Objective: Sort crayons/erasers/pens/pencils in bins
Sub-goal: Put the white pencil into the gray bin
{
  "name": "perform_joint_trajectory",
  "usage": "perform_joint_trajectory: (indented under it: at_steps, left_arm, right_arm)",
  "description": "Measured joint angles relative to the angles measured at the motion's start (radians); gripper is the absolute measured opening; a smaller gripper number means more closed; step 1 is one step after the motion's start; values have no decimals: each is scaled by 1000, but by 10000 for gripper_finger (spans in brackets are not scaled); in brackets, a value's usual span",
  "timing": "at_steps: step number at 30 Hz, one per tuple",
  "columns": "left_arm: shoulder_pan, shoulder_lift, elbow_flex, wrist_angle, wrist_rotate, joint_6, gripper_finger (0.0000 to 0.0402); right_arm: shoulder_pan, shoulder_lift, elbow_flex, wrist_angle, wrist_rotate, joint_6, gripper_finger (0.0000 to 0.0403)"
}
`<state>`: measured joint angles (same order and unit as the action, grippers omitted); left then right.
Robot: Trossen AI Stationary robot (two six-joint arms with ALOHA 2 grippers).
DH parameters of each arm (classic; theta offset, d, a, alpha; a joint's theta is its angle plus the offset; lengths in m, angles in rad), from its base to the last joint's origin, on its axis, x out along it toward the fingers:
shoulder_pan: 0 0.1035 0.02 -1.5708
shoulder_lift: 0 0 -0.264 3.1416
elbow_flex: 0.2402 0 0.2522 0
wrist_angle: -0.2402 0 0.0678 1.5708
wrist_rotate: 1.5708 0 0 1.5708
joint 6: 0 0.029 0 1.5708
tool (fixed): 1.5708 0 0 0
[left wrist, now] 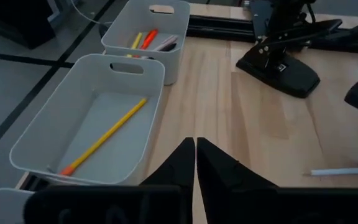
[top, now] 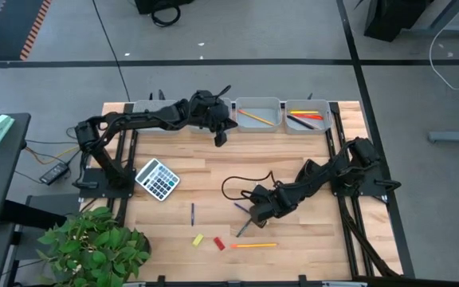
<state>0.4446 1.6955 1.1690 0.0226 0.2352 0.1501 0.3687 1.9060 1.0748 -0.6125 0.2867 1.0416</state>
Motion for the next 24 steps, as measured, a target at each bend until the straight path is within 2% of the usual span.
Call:
perform_joint_trajectory:
  at_steps: [7,16,19,24]
  left_arm:
    - [0,0,0,-22,-3,9,19]
    - [-6,0,0,-31,-6,46,23]
    - [-6,0,0,-39,-6,65,27]
    - [-5,0,0,-64,-6,105,22]
  right_arm:
    - [-8,-46,-8,2,-13,2,116]
    - [-86,-45,2,-25,-153,-69,45]
    - [-109,-41,32,-58,-176,-128,39]
    - [-165,-36,166,-219,-133,-267,38]
